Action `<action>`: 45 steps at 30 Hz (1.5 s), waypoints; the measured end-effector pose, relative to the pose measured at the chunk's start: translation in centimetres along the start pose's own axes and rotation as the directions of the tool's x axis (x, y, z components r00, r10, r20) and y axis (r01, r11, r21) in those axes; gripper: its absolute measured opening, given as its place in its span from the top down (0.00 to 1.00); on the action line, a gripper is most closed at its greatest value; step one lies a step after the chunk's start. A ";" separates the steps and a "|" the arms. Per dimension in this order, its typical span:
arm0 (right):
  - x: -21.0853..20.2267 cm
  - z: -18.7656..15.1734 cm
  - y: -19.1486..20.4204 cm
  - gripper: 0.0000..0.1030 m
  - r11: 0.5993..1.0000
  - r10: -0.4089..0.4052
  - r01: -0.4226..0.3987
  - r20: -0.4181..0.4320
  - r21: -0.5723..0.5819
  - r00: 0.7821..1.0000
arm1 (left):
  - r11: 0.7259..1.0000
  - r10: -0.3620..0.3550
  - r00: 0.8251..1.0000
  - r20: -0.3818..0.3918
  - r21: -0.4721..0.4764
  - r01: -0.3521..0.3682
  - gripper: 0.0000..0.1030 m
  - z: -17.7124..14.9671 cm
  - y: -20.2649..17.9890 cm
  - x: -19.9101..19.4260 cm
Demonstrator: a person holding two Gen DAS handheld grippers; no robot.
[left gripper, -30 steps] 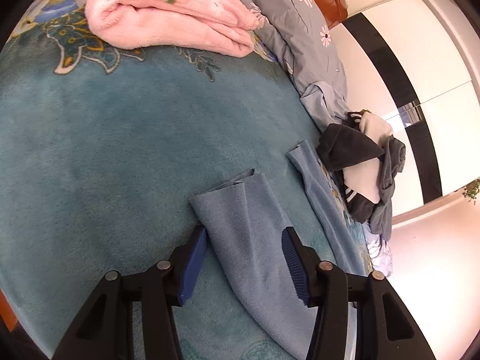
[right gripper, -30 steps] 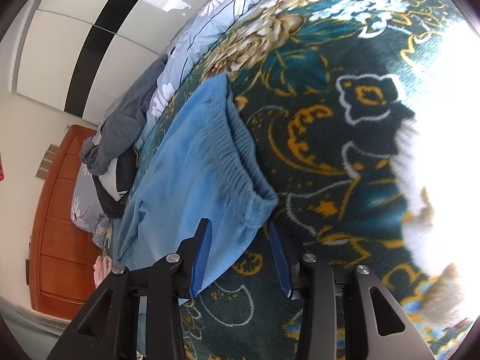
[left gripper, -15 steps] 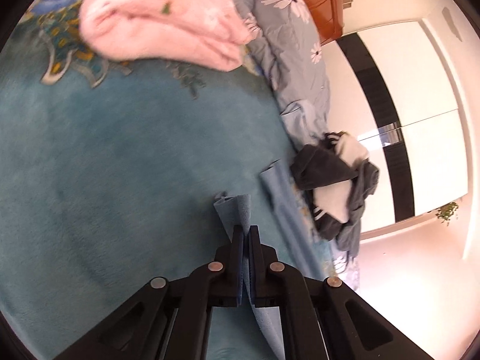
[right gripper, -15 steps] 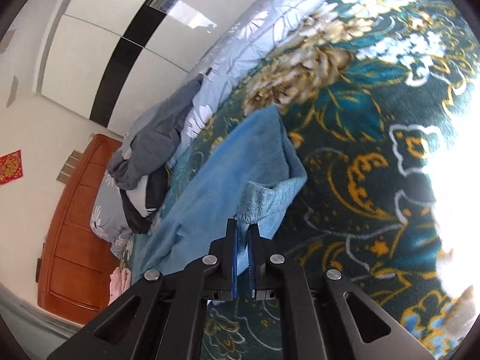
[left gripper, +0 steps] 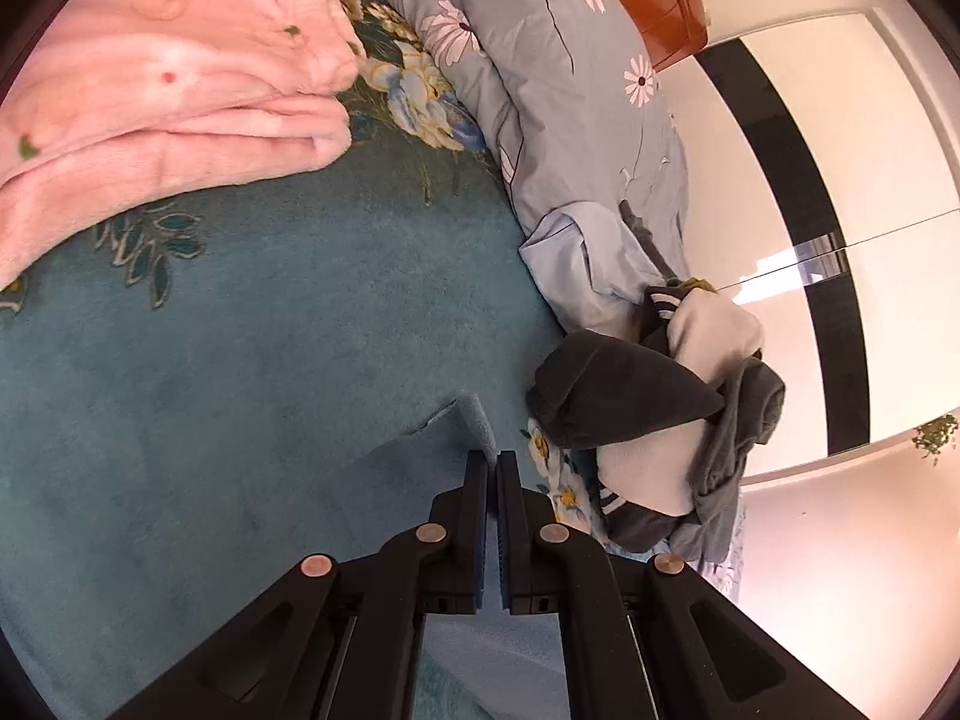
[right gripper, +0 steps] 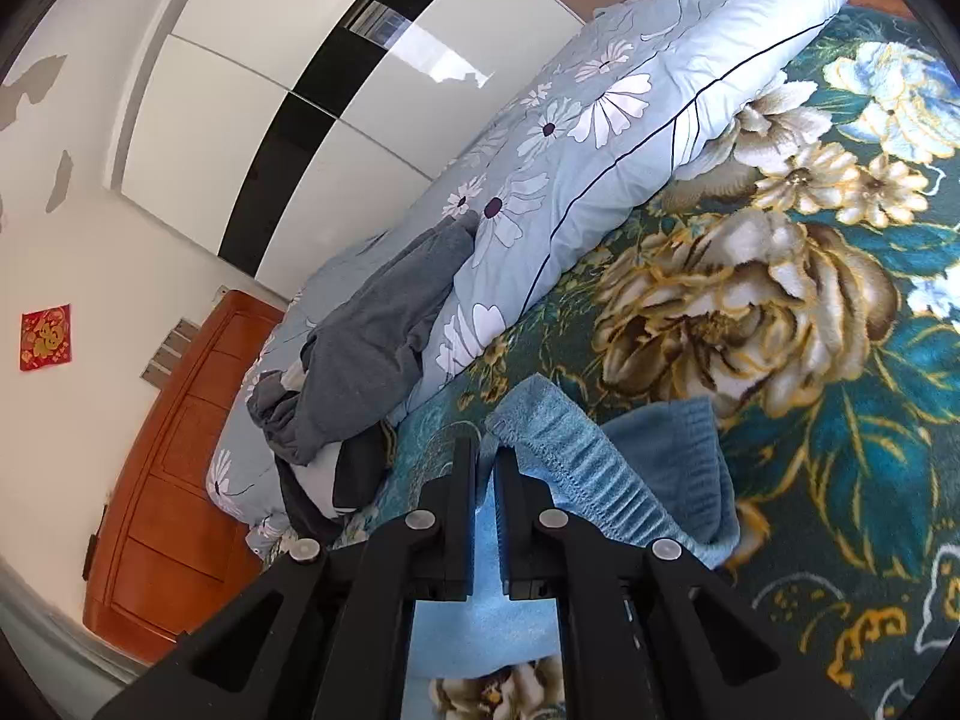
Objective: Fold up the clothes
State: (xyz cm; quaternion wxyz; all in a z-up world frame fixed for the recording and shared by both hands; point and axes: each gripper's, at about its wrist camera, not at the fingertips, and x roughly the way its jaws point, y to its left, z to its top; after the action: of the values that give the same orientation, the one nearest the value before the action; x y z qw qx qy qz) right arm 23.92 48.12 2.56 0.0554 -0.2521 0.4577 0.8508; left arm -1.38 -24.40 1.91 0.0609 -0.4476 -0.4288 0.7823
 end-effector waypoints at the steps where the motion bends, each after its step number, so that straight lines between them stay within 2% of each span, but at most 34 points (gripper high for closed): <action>1: 1.0 0.5 -0.1 0.95 1.000 -0.010 0.010 -0.005 0.003 1.000 | 1.000 0.014 1.000 -0.013 0.005 -0.013 0.97 0.3 -0.3 1.3; 7: 5.8 1.9 -1.4 0.95 0.996 -0.091 0.092 -0.054 0.015 0.994 | 0.995 0.091 0.994 -0.066 0.043 -0.088 0.97 1.7 -0.9 8.3; 13: 8.1 1.7 -3.3 0.95 0.986 -0.158 0.162 -0.091 0.037 0.983 | 0.997 0.067 0.993 -0.102 0.054 -0.062 0.94 1.8 -0.3 11.1; 15: 8.6 1.5 -3.9 0.95 0.983 -0.173 0.178 -0.099 0.048 0.980 | 0.998 0.047 0.991 -0.124 0.057 -0.040 0.82 1.8 -0.1 11.5; 17: 8.9 1.3 -4.2 0.95 0.980 -0.188 0.194 -0.107 0.048 0.976 | 0.999 -0.001 0.991 -0.134 0.045 0.007 0.50 1.7 0.2 11.2; 19: 9.1 1.2 -4.2 0.95 0.977 -0.204 0.209 -0.108 0.039 0.973 | 0.997 -0.044 0.992 -0.122 0.050 0.051 0.45 1.6 0.3 10.4; 21: 9.3 1.2 -4.1 0.95 0.975 -0.215 0.220 -0.110 0.031 0.970 | 0.996 -0.052 0.992 -0.114 0.069 0.060 0.43 1.5 0.2 9.4; 25: 8.9 1.1 -3.3 0.94 0.975 -0.221 0.222 -0.104 0.002 0.970 | 0.997 -0.025 0.996 -0.085 0.077 0.032 0.39 0.9 0.9 7.3; 27: 7.9 0.9 -2.6 0.89 0.979 -0.204 0.203 -0.089 -0.022 0.975 | 0.998 -0.010 0.996 -0.084 0.061 0.015 0.39 0.2 1.8 6.4; 29: 6.9 0.7 -1.8 0.67 0.982 -0.187 0.184 -0.075 -0.046 0.979 | 1.000 0.005 0.997 -0.080 0.030 -0.003 0.39 -0.5 3.0 5.6; 31: 4.8 0.2 -1.0 0.59 0.983 -0.173 0.170 -0.039 -0.074 0.984 | 1.000 -0.006 0.997 -0.079 -0.010 0.005 0.38 -1.1 4.2 4.9; 35: 0.4 -1.7 -1.7 0.58 0.979 -0.187 0.186 -0.005 -0.083 0.982 | 1.000 -0.012 0.995 -0.096 -0.026 0.010 0.38 -2.8 5.3 4.4; 39: -1.2 -3.7 -5.0 0.57 0.979 -0.204 0.204 -0.037 0.020 0.978 | 1.000 0.009 0.994 -0.108 0.015 -0.008 0.37 -3.6 4.5 5.3; 41: -0.7 -4.7 -6.6 0.57 0.979 -0.176 0.182 -0.074 0.096 0.982 | 1.000 0.011 0.993 -0.114 0.026 -0.008 0.35 -3.8 4.1 5.7; 45: 1.3 -5.5 -7.4 0.57 0.977 -0.115 0.129 -0.091 0.168 0.989 | 0.999 0.007 0.990 -0.141 0.050 0.000 0.32 -4.1 3.1 7.2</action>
State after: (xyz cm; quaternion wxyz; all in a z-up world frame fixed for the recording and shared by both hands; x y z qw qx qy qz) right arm 27.25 47.75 -6.13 0.1109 -0.3080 0.5154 0.7919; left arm -1.63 -20.33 -5.94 0.1006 -0.5008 -0.4031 0.7593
